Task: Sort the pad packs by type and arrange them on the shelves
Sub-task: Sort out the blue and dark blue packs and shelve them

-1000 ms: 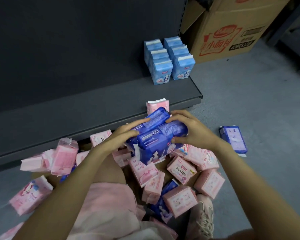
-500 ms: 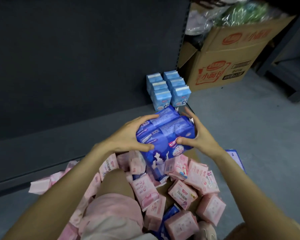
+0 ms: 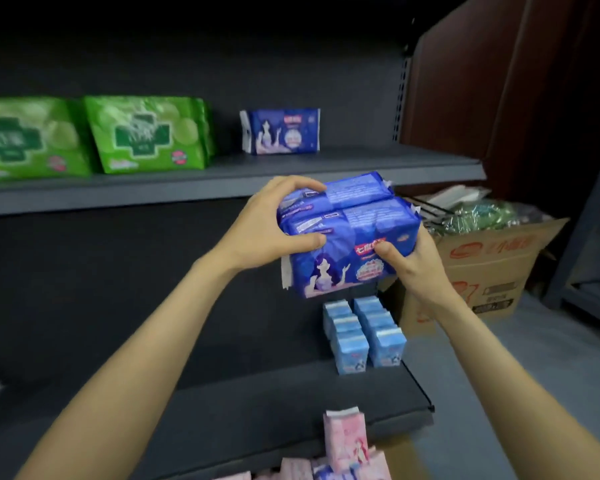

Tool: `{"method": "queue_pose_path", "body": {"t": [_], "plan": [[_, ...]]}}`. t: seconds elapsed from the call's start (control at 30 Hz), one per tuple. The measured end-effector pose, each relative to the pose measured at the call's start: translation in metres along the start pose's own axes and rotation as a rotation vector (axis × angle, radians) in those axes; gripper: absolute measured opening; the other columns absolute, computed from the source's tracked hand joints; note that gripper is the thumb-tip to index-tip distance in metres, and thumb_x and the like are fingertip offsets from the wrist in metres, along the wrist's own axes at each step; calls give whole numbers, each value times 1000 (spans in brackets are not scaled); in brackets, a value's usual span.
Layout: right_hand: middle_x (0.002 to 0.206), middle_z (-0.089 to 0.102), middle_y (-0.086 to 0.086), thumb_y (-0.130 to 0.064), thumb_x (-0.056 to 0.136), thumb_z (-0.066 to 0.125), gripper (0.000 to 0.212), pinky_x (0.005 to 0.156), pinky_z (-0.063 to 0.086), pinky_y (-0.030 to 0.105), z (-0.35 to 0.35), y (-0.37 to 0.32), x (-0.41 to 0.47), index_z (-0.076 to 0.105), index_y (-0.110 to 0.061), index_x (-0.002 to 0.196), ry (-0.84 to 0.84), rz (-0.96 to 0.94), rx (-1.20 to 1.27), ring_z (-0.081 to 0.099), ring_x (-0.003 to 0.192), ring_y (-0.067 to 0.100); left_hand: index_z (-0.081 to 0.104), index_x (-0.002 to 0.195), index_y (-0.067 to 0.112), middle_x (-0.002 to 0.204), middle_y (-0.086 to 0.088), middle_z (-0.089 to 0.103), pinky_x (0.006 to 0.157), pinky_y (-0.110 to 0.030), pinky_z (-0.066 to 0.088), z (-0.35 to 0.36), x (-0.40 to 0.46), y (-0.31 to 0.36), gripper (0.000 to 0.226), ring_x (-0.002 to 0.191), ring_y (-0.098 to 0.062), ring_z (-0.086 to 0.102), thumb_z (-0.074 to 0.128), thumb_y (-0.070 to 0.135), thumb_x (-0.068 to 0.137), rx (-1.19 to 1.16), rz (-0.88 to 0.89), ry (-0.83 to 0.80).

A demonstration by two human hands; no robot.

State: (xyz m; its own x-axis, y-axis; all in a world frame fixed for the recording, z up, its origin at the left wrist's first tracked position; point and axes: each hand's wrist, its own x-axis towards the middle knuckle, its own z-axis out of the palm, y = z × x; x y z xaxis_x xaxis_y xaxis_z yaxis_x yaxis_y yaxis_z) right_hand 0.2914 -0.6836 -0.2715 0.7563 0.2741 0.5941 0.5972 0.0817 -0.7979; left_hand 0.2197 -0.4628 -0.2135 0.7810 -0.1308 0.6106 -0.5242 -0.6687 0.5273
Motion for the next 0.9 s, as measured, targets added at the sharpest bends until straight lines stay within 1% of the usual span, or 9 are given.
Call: {"method": "queue_pose_path", "body": {"t": [0.1, 0.17, 0.3, 0.4, 0.47, 0.6, 0.67, 0.77, 0.9], "plan": [[96, 65, -35, -72, 60, 69, 76, 73, 44, 6, 2, -15, 33, 46, -22, 112, 36, -80, -26, 60, 89, -14, 55, 107, 46, 120, 13, 52, 96, -26, 43, -16, 29, 8, 49, 112, -2, 52, 70, 44, 61, 20, 58, 55], [95, 64, -32, -70, 64, 69, 71, 71, 43, 4, 4, -21, 57, 47, -22, 112, 65, -139, -60, 59, 88, -17, 57, 107, 44, 120, 17, 51, 93, -25, 46, -29, 50, 7, 48, 111, -1, 54, 71, 43, 62, 25, 65, 81], [100, 58, -22, -31, 83, 71, 47, 66, 42, 1, 13, -21, 112, 44, -17, 119, 17, -177, -125, 57, 83, -21, 61, 107, 39, 125, 10, 52, 83, -29, 55, -55, 93, -12, 46, 109, -8, 59, 74, 43, 64, -45, 37, 68], [102, 61, -18, -45, 79, 64, 54, 70, 48, 7, 25, -20, 149, 45, -20, 123, 9, -178, -192, 62, 85, -11, 62, 106, 37, 127, 9, 53, 83, -19, 51, -74, 121, -30, 38, 111, -4, 57, 73, 37, 69, 18, 44, 128], [104, 61, -15, -47, 83, 62, 54, 71, 45, 9, 34, -15, 170, 46, -20, 126, -3, -172, -291, 59, 87, -3, 63, 106, 34, 125, 10, 54, 86, -14, 47, -80, 136, -42, 32, 111, -2, 54, 68, 32, 75, 68, 40, 167], [109, 65, -2, -58, 87, 54, 53, 89, 45, 36, 43, -1, 197, 47, -18, 121, 15, -94, -489, 59, 94, 18, 65, 119, 19, 118, 7, 58, 78, -1, 40, -78, 154, -55, 27, 107, -10, 56, 54, 28, 96, 226, -94, 62], [110, 66, 3, -63, 86, 51, 57, 92, 46, 43, 46, 0, 207, 43, -16, 118, 9, -46, -560, 61, 98, 25, 63, 123, 24, 122, 5, 61, 84, -16, 45, -83, 162, -57, 32, 110, -12, 55, 47, 38, 99, 429, -132, 21], [113, 64, 9, -64, 85, 49, 64, 91, 46, 44, 53, -2, 218, 40, -11, 119, 18, -29, -722, 61, 99, 30, 60, 125, 27, 127, 6, 61, 93, -34, 38, -85, 168, -59, 50, 118, -18, 48, 45, 60, 91, 975, -35, 84], [117, 63, 14, -67, 85, 47, 74, 90, 41, 42, 62, 4, 230, 35, -9, 129, 59, -60, -885, 59, 104, 34, 51, 134, 31, 130, 2, 59, 94, -36, 38, -75, 166, -72, 80, 118, -20, 51, 50, 80, 70, 1119, 30, 101]]}}
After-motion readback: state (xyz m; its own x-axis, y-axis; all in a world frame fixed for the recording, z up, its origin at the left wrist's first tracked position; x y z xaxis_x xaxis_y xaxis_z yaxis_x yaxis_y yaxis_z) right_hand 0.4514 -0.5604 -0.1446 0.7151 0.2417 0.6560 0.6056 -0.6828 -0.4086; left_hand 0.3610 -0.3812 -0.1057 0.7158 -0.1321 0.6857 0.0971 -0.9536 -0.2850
